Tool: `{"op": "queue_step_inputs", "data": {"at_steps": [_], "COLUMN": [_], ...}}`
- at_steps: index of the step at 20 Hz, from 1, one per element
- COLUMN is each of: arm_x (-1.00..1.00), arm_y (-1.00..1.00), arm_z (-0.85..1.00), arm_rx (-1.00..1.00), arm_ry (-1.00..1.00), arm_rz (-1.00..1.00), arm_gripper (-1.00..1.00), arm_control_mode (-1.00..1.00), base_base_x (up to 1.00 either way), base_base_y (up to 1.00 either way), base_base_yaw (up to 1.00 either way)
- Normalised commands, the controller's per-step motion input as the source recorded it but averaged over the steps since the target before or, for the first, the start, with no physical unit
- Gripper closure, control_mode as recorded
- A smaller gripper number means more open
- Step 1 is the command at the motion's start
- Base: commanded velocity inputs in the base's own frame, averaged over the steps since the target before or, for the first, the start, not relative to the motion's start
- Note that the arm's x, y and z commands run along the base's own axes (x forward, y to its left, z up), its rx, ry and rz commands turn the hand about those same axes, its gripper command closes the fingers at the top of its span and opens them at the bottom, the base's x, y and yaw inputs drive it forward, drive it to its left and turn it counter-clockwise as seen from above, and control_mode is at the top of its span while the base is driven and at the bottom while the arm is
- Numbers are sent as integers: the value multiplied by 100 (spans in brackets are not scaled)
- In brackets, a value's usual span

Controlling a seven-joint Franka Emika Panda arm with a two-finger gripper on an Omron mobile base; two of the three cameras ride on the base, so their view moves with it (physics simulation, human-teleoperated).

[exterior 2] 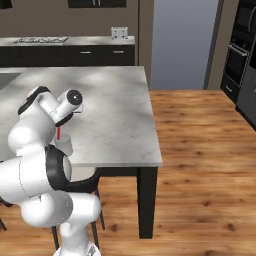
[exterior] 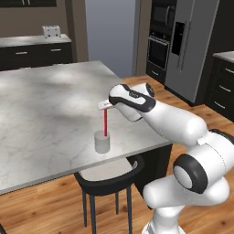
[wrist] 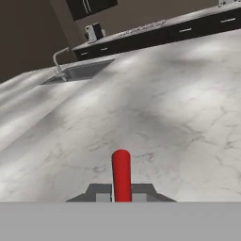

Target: Take a straw from the drawer in front and place it inside the glass cup on the dining counter.

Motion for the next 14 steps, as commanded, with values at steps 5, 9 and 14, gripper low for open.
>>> {"op": "queue_step_inputs", "data": {"at_steps": [5, 9, 14], "arm_x": [7, 8, 0], "arm_y": [18, 4, 0], "arm_z": [0, -1, -12], "arm_rx": [0, 0, 0], "arm_ry": [-12, -15, -10], "arm_rz": [8, 9, 10], "arm_gripper": [100, 100, 100], "arm_control_mode": [-100, -100, -100], "base_base_x": [0, 0, 0], "base_base_y": [0, 0, 0], "base_base_yaw": [0, 0, 0]}}
